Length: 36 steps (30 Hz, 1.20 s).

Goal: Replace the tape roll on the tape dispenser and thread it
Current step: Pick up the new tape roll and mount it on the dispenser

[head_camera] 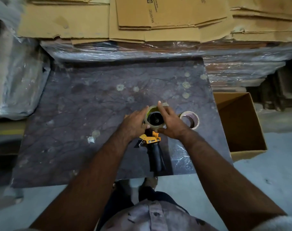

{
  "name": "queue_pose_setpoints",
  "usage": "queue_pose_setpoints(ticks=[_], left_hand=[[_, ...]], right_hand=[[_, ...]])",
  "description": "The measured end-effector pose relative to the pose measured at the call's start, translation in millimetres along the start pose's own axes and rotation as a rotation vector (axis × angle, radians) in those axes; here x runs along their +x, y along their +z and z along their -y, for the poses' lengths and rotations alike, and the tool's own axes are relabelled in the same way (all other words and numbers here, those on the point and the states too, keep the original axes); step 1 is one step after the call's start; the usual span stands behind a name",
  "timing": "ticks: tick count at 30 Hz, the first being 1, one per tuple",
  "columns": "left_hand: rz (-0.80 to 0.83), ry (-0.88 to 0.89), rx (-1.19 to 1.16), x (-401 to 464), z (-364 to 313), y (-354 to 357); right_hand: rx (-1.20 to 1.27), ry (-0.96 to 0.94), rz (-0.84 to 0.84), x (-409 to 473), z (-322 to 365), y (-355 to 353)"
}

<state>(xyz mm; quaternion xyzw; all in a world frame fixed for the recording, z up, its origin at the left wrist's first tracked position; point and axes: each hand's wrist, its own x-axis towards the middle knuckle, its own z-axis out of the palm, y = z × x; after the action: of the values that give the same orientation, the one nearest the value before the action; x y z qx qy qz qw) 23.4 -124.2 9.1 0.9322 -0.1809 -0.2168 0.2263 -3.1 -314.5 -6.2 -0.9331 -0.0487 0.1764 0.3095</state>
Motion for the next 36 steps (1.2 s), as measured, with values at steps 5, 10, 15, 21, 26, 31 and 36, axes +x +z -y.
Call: queue_pose_setpoints(ticks=[5,10,15,21,26,31,36], left_hand=[[-0.052,0.018,-0.074,2.7,8.7,3.5],[-0.074,0.028,-0.08,-0.9,13.8,8.9],[-0.053,0.037,-0.026,2.0,13.0,12.0],[-0.071,0.042,0.004,4.2,11.6,13.5],[-0.1,0.072,-0.033,4.9,15.4,14.5],[-0.112,0.081,-0.111,3.8,19.1,16.9],[-0.093,0.037,-0.144,9.8,17.9,11.9]], right_hand=[[0.01,-0.026,0.028,1.1,-8.7,-2.5],[-0.018,-0.059,0.013,-3.7,-15.9,-0.9],[0.021,-0.051,-0.029,-11.1,-23.2,-0.7],[0.025,-0.007,-0.064,-14.4,-21.3,0.7],[0.024,0.013,-0.093,-17.0,-21.4,2.9],[-0.004,0.027,-0.064,-12.1,-14.7,10.6],[-0.083,0.02,-0.008,1.6,-9.1,4.5]])
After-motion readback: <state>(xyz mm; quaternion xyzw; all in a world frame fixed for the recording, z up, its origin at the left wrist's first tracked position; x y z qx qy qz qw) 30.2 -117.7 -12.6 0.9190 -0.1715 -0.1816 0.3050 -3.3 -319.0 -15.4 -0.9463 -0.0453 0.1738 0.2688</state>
